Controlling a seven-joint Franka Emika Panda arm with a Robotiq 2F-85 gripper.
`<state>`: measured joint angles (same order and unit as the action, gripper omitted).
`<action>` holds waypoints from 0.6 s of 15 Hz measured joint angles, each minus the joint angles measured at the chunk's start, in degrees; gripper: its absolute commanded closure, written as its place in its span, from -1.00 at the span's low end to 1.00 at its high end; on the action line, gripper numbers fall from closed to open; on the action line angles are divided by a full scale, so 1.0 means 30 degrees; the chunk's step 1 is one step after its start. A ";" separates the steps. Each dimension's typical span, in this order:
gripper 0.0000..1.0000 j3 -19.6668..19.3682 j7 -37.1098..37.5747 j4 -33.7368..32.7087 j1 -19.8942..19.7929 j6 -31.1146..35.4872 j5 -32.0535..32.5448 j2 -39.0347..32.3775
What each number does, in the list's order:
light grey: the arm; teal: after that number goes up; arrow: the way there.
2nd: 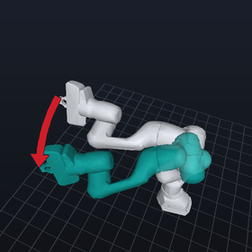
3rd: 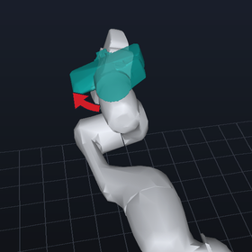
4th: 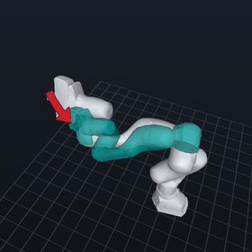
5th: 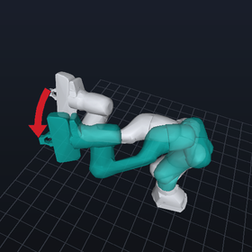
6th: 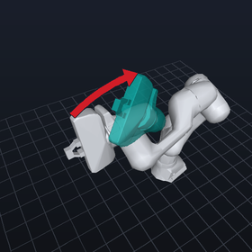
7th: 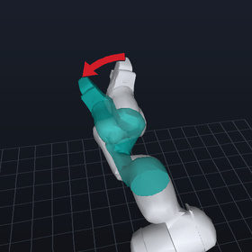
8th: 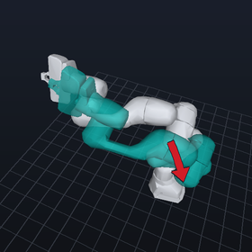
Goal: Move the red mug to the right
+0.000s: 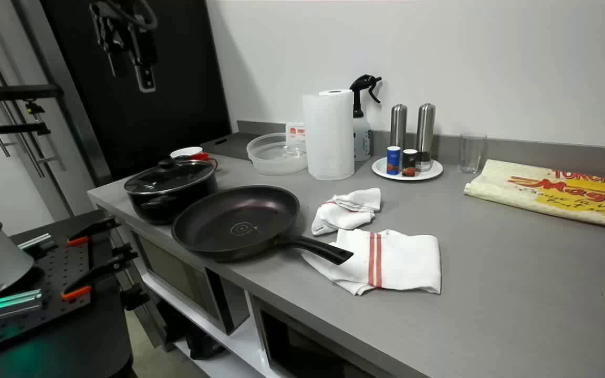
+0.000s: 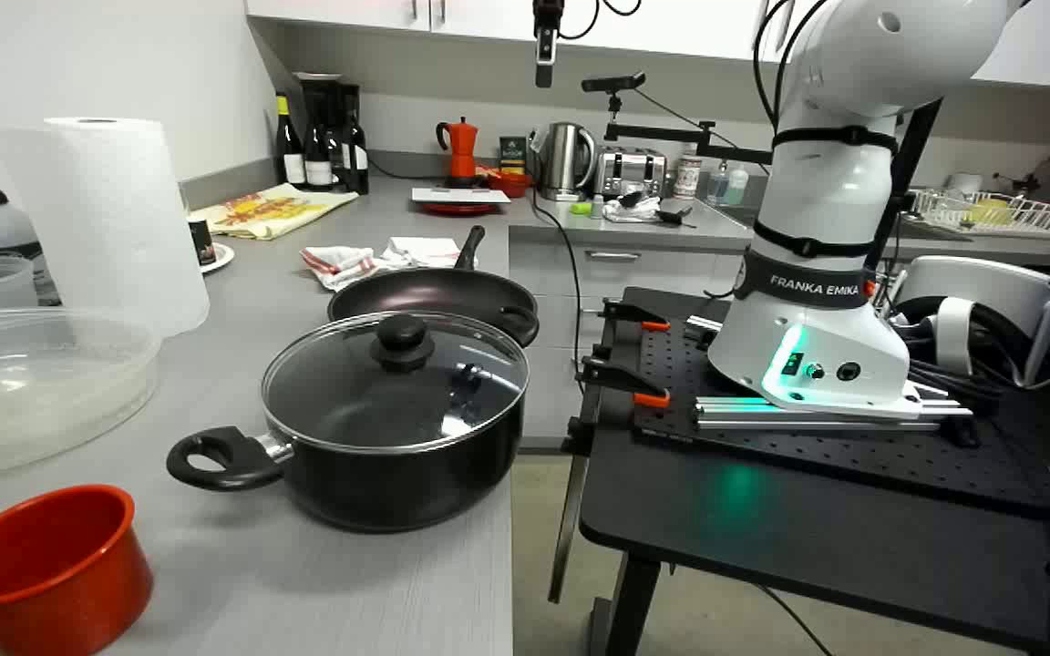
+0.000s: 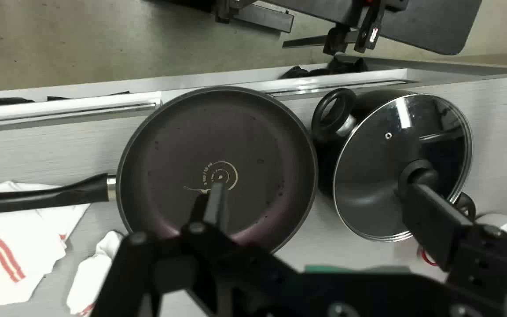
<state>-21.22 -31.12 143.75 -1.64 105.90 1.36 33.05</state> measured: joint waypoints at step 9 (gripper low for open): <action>-1.00 0.0112 0.0000 -0.0004 -0.0067 0.0156 -0.0005 -0.0081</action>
<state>-20.88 -31.11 143.74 -1.84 106.36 1.35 32.81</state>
